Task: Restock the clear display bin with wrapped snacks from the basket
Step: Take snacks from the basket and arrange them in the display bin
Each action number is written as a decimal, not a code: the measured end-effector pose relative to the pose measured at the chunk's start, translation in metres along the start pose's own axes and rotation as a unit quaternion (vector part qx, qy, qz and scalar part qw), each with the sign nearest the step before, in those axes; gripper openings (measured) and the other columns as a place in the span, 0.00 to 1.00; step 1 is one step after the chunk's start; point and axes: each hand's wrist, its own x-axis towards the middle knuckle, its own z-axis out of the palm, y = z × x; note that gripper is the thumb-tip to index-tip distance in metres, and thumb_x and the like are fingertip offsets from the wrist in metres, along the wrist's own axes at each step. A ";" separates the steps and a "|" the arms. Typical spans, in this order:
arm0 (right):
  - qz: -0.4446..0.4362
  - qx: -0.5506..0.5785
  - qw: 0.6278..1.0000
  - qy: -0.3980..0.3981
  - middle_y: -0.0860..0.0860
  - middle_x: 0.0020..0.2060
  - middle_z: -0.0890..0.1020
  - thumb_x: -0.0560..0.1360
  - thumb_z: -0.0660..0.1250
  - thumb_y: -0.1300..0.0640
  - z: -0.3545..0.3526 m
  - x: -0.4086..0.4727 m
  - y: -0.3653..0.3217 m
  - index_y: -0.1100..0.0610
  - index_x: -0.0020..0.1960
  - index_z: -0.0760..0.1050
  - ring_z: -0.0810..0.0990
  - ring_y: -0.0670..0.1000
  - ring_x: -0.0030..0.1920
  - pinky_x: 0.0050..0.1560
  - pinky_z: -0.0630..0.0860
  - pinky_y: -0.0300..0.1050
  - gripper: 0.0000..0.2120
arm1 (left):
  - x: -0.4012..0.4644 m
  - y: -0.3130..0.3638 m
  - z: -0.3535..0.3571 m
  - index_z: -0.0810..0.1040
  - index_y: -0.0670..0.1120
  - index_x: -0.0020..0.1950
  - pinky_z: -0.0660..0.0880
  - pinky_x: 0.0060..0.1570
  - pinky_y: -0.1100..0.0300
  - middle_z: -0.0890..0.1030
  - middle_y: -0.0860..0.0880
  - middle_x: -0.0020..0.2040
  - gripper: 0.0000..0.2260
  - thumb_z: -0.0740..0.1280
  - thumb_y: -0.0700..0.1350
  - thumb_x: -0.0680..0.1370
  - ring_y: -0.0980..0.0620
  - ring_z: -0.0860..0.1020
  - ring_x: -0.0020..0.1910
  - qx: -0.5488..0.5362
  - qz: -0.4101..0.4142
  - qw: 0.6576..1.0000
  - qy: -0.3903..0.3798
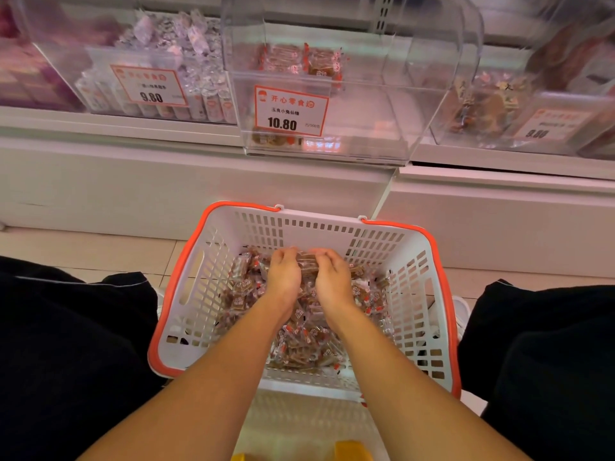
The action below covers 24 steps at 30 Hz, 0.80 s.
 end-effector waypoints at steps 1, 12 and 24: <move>-0.003 -0.004 1.000 -0.002 0.51 0.45 0.83 0.83 0.56 0.58 0.001 0.000 0.000 0.56 0.53 0.78 0.81 0.43 0.42 0.37 0.75 0.30 0.12 | 0.000 0.001 0.000 0.76 0.46 0.50 0.74 0.62 0.41 0.81 0.43 0.49 0.12 0.54 0.47 0.83 0.44 0.80 0.51 0.007 0.002 1.000 -0.002; 0.007 -0.045 0.988 -0.146 0.51 0.53 0.83 0.81 0.58 0.49 -0.015 -0.011 -0.026 0.51 0.59 0.77 0.81 0.47 0.50 0.49 0.77 0.42 0.12 | 0.003 0.018 -0.016 0.78 0.44 0.55 0.77 0.58 0.45 0.83 0.42 0.51 0.18 0.54 0.53 0.84 0.44 0.81 0.52 0.074 0.029 0.996 -0.035; -0.319 -0.312 0.884 -0.137 0.46 0.40 0.82 0.63 0.78 0.56 -0.046 -0.030 -0.143 0.51 0.49 0.78 0.80 0.47 0.38 0.42 0.78 0.47 0.16 | -0.046 0.133 -0.024 0.75 0.46 0.52 0.75 0.39 0.51 0.81 0.44 0.41 0.19 0.54 0.59 0.83 0.49 0.78 0.35 0.216 0.165 0.954 -0.123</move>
